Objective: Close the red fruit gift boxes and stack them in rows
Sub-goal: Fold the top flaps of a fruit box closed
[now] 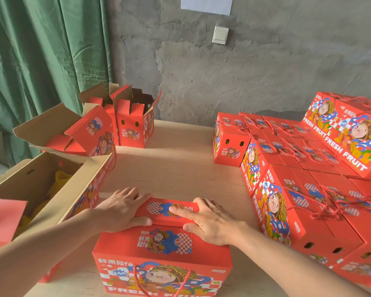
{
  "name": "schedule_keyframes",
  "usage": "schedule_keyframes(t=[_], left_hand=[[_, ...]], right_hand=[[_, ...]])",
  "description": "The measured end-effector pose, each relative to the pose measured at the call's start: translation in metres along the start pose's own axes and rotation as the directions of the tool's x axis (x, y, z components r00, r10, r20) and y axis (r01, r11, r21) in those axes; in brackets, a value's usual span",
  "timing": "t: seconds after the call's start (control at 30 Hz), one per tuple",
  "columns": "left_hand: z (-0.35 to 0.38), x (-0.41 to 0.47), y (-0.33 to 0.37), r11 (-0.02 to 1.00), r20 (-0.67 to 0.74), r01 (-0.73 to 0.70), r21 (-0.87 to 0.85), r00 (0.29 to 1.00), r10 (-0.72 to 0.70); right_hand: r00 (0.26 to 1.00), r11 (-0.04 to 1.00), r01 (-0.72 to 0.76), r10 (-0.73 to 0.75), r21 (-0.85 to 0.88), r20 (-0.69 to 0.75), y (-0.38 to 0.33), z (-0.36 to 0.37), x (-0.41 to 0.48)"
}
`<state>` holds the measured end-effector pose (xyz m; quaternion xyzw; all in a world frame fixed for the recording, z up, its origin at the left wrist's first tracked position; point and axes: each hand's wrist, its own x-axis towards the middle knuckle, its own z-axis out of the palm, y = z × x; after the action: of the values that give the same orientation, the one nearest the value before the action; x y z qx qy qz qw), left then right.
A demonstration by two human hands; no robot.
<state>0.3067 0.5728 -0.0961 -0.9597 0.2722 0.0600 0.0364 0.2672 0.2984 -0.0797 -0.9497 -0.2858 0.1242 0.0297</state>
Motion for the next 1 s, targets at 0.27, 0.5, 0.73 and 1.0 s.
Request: schedule_keyframes(t=[0.27, 0.5, 0.73, 1.0], left_hand=[[0.003, 0.001, 0.003, 0.994, -0.012, 0.062, -0.090, 0.998, -0.063], [0.012, -0.001, 0.012, 0.986, -0.045, 0.108, -0.130, 0.992, -0.115], [0.012, 0.001, 0.014, 0.985, -0.020, 0.116, -0.130, 0.993, -0.120], [0.006, 0.002, 0.015, 0.985, 0.007, 0.113, -0.133, 0.994, -0.113]], right_hand=[[0.999, 1.000, 0.011, -0.012, -0.029, -0.041, 0.004, 0.007, 0.003], [0.999, 1.000, 0.019, -0.020, -0.023, -0.029, 0.006, 0.013, 0.005], [0.999, 0.999, 0.024, -0.025, -0.023, -0.030, 0.005, 0.014, 0.008], [0.996, 0.997, 0.074, -0.074, -0.003, -0.040, -0.003, 0.020, 0.013]])
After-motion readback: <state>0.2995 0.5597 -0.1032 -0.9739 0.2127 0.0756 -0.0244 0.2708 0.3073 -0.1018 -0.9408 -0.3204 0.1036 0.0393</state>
